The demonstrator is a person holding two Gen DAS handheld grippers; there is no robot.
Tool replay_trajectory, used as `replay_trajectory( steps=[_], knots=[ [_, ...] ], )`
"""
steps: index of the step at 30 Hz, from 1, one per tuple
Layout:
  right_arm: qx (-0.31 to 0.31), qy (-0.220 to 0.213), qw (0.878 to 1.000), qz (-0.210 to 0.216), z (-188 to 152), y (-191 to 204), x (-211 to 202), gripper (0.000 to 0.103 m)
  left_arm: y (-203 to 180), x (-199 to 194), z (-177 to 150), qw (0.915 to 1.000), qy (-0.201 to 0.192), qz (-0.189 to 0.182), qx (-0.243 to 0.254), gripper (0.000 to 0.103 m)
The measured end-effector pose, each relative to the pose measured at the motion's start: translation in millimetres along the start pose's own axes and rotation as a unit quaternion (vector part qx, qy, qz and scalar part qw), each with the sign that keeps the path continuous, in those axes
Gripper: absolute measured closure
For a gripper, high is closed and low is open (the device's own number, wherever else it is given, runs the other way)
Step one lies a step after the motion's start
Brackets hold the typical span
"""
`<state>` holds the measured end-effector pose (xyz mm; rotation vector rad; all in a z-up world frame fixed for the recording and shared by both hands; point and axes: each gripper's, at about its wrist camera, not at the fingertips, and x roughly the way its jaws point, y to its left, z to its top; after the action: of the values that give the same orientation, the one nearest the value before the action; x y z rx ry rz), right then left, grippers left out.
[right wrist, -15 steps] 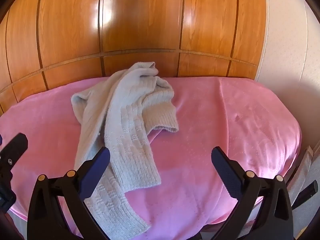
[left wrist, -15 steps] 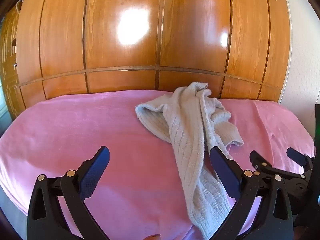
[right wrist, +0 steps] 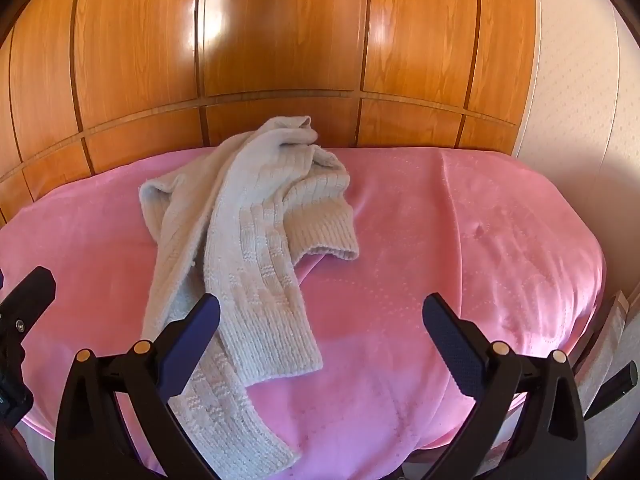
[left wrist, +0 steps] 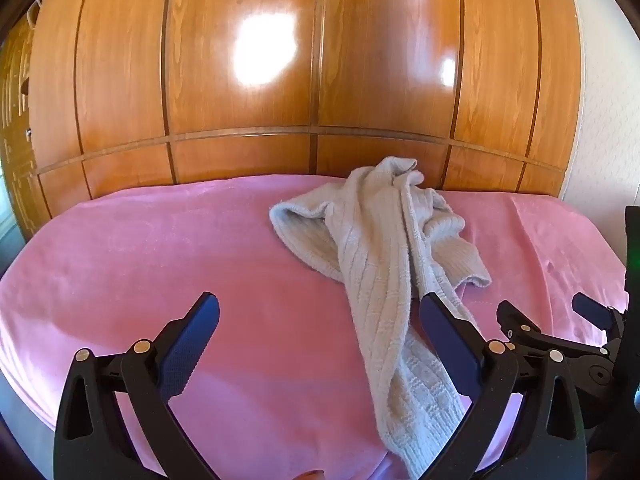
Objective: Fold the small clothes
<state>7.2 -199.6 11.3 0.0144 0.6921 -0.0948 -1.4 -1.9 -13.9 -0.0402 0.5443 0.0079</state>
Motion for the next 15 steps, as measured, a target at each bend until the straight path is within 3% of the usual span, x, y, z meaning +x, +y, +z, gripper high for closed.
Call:
replay_trajectory(
  steps=[15],
  knots=[
    [0.000,0.020,1.000,0.009,-3.5,-1.4,5.2,0.002,-1.1,3.9,-0.3,0.9999,0.010,0.002,0.000,0.004]
  ],
)
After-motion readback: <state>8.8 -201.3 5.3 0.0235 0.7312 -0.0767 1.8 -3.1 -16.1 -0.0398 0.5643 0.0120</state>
